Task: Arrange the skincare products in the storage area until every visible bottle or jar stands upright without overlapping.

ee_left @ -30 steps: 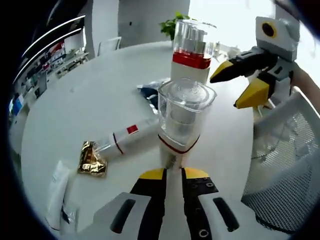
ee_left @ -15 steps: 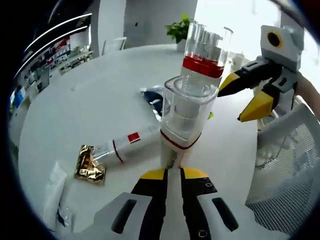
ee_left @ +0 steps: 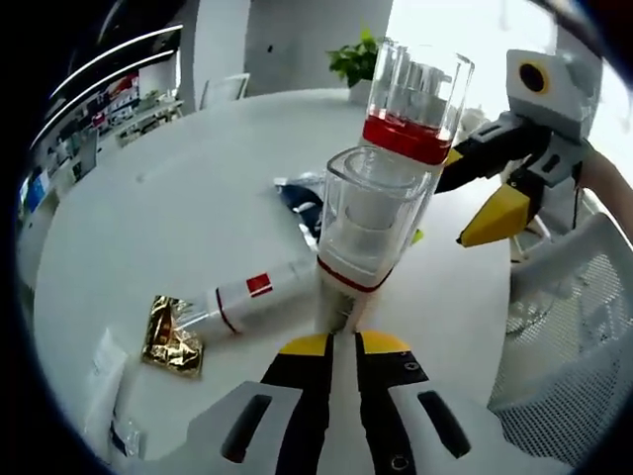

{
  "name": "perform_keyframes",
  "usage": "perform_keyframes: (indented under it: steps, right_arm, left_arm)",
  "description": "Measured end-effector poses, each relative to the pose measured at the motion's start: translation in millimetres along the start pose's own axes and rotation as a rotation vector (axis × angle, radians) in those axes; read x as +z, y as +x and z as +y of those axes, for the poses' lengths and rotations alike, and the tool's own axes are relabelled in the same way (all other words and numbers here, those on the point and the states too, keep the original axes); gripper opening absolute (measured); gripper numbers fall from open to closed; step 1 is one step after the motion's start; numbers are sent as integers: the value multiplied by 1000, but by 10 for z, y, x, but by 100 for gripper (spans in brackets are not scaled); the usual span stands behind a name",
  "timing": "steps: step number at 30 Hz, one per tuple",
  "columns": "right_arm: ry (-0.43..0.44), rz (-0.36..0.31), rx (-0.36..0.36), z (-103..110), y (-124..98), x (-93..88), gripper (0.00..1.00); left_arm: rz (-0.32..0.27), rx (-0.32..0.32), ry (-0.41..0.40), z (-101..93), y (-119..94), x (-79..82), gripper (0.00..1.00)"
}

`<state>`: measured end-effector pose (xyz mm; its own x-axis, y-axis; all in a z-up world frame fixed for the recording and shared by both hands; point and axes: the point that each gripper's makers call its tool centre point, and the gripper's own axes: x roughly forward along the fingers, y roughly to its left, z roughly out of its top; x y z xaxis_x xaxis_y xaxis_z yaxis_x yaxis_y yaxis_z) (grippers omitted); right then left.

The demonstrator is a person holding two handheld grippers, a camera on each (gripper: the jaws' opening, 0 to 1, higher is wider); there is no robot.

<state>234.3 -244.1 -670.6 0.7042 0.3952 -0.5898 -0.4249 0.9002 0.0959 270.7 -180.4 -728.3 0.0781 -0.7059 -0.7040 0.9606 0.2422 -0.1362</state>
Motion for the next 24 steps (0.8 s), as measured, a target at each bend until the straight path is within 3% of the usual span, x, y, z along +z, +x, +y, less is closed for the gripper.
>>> perform_keyframes:
  steps: [4,6,9,10,11,14,20,24]
  right_arm:
    - [0,2,4,0,9,-6,31]
    - [2,8,7,4,15,-21,31]
    - [3,12,12,13,20,-33,31]
    - [3,11,12,15,22,-32,31]
    - [4,11,10,12,22,-33,31]
    - [5,12,11,11,22,-32,31]
    - [6,13,11,7,13,-29,31]
    - [8,16,8,-7,-1,-43,31]
  left_arm:
    - [-11,-2,21,-8,-26,21,7]
    - [-28,1,90,1,-42,59,12]
    - [-36,6,110,7,-52,77,19]
    - [-63,-7,189,-5,-52,136,20]
    - [-66,-2,205,-8,-57,149,21]
    - [-86,-18,223,-41,-54,206,21]
    - [-102,-51,345,-53,20,262,19]
    - [-82,-60,302,-46,34,218,17]
